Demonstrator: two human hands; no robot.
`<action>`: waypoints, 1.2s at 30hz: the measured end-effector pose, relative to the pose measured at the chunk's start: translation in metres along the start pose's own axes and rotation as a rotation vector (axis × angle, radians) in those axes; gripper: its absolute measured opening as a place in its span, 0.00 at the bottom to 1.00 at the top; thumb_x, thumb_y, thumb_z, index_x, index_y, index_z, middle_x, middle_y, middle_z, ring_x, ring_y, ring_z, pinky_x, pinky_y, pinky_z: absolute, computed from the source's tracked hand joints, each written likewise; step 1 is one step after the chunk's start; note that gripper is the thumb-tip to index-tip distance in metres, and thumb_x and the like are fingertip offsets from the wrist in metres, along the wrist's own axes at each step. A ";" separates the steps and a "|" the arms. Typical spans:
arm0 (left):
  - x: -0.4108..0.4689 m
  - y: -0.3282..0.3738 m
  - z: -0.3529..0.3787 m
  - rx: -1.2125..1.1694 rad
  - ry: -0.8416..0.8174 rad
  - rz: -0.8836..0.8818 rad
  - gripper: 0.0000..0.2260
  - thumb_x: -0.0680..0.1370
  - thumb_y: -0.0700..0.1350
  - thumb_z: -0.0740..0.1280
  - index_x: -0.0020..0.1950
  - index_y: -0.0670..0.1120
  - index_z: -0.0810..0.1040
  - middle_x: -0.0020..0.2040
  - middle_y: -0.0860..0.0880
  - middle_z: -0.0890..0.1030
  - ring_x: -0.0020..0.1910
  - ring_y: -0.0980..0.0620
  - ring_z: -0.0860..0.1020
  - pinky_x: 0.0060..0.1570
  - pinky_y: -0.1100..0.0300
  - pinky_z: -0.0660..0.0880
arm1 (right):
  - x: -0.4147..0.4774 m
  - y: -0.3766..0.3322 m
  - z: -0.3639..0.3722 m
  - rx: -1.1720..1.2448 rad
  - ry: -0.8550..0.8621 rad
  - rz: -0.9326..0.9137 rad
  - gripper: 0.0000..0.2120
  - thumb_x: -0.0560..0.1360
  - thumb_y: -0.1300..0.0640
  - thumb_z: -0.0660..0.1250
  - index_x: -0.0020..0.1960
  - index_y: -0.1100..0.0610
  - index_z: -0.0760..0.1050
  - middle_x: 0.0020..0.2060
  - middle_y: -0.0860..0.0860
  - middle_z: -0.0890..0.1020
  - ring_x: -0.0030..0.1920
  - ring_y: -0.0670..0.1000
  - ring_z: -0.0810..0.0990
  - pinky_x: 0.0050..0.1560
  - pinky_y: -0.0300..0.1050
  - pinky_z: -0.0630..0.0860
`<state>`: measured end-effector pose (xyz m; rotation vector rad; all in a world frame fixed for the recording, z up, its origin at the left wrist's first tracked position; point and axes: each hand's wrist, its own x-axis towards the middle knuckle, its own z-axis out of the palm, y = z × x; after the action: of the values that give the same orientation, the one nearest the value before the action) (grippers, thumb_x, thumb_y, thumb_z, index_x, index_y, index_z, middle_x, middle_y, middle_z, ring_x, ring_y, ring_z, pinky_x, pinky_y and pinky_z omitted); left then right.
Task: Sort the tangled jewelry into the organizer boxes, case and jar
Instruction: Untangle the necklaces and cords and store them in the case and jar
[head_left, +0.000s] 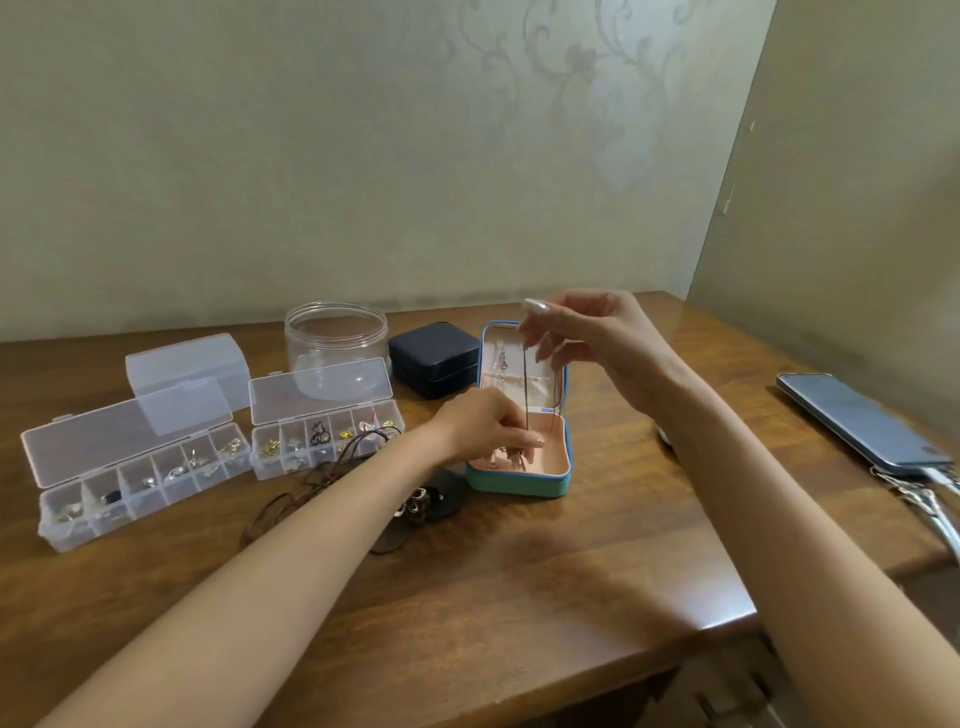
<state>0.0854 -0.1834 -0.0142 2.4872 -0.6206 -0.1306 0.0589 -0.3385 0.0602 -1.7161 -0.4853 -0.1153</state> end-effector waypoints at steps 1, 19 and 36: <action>0.001 0.001 0.000 0.017 -0.020 -0.008 0.09 0.74 0.51 0.70 0.44 0.45 0.84 0.39 0.51 0.82 0.36 0.56 0.77 0.39 0.61 0.71 | 0.000 0.002 0.000 -0.013 0.001 0.006 0.10 0.75 0.54 0.69 0.42 0.61 0.81 0.35 0.52 0.83 0.34 0.48 0.78 0.35 0.38 0.75; -0.002 0.016 -0.014 -0.639 0.169 0.038 0.19 0.74 0.35 0.70 0.62 0.43 0.70 0.50 0.43 0.81 0.37 0.52 0.82 0.39 0.59 0.80 | 0.006 0.027 -0.006 -0.290 -0.069 0.167 0.08 0.76 0.57 0.68 0.45 0.61 0.83 0.28 0.54 0.75 0.28 0.46 0.72 0.31 0.37 0.70; -0.010 -0.001 0.018 -0.572 0.141 -0.052 0.08 0.79 0.36 0.63 0.45 0.32 0.78 0.33 0.41 0.80 0.26 0.54 0.80 0.32 0.64 0.79 | 0.017 0.001 -0.018 -0.034 0.129 0.086 0.10 0.74 0.53 0.69 0.42 0.60 0.81 0.24 0.48 0.73 0.24 0.45 0.69 0.27 0.35 0.68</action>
<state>0.0732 -0.1868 -0.0305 1.9391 -0.3894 -0.1293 0.0778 -0.3512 0.0684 -1.7479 -0.3155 -0.1715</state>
